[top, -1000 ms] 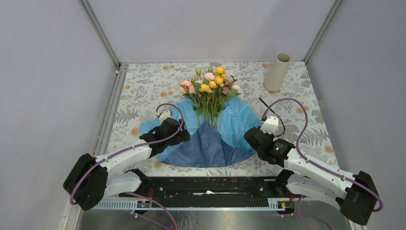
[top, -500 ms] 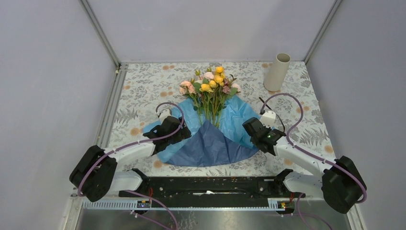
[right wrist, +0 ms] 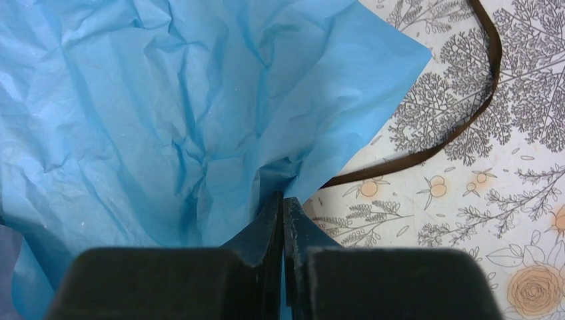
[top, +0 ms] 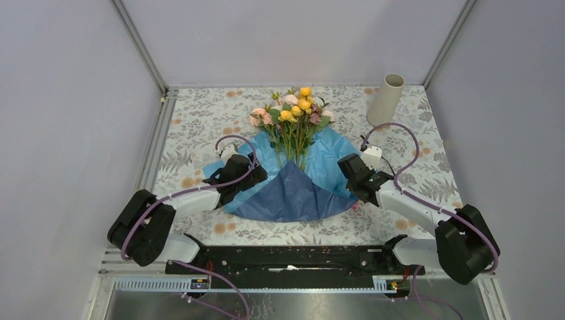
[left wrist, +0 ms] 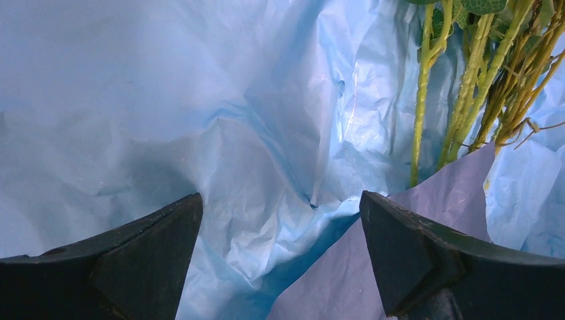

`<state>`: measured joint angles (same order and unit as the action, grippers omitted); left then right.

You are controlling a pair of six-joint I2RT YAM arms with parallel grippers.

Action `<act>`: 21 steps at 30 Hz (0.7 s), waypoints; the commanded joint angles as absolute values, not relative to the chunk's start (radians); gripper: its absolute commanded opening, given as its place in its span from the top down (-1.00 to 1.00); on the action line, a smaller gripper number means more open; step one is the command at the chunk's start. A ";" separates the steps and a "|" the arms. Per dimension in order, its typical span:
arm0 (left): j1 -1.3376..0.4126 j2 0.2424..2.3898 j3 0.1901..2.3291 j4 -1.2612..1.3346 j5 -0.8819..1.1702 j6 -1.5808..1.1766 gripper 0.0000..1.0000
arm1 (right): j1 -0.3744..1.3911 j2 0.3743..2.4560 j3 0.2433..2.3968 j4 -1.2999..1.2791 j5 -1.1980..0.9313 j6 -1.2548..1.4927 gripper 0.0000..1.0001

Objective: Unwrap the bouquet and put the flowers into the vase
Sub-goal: Unfold the wrapping paper at the center of the board.

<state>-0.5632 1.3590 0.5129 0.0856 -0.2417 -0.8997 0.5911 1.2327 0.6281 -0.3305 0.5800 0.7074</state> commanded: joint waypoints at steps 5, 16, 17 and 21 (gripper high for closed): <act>-0.515 1.459 0.545 0.065 -0.206 -0.892 -0.97 | 0.534 1.307 0.732 -0.245 0.561 0.650 1.00; -0.491 1.518 0.645 0.043 -0.199 -0.827 -0.98 | 0.497 1.364 0.799 -0.222 0.495 0.606 0.90; -0.491 1.515 0.650 0.040 -0.199 -0.823 -0.98 | 0.497 1.346 0.790 -0.222 0.487 0.600 0.73; -0.491 1.439 0.658 0.002 -0.204 -0.794 -0.98 | 0.497 1.222 0.735 -0.259 0.482 0.584 -0.03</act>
<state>-0.4995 1.4910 0.6392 0.0788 -0.2108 -0.8410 0.5026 1.3502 0.7605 -0.2417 0.4927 0.6109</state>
